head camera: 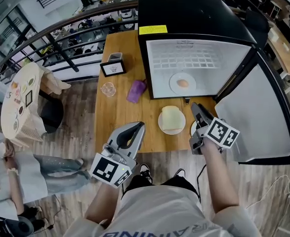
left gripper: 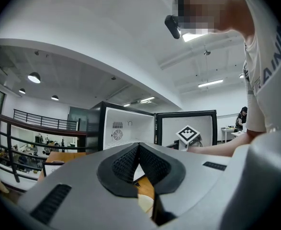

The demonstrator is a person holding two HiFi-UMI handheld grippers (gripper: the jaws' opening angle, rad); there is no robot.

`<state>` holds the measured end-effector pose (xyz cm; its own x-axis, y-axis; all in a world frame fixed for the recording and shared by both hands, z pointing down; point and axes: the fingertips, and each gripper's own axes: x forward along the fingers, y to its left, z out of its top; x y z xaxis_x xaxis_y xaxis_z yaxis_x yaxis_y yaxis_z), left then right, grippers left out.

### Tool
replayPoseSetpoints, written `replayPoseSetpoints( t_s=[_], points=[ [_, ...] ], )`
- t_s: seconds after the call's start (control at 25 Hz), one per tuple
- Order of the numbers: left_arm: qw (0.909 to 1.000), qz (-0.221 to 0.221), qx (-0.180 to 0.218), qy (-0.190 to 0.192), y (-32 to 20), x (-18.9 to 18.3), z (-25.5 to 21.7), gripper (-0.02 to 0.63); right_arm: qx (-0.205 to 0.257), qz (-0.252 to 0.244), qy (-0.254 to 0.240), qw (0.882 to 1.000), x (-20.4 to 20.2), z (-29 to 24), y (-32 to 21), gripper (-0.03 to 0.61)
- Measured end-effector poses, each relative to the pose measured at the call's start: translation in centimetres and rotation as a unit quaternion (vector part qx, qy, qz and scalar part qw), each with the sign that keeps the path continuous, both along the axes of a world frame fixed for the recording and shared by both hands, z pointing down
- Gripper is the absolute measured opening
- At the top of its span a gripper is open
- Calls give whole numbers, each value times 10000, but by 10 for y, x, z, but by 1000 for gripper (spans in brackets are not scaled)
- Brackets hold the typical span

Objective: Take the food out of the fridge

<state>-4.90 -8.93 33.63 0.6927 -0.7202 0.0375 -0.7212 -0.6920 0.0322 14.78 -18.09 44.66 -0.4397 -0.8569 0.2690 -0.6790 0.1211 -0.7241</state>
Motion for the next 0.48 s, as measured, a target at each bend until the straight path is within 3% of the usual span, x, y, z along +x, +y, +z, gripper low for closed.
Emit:
replayPoseSetpoints(
  t_s=[0.24,0.48],
  points=[
    [9996,-86,-268,-67,-6,-15,20,6,-579,497,-832,9936,-4,54,-38,181],
    [9986,-169,-498,-83,-15,-29,41,6,-1358,1192,-1704,9687,8,120,-72,181]
  ],
)
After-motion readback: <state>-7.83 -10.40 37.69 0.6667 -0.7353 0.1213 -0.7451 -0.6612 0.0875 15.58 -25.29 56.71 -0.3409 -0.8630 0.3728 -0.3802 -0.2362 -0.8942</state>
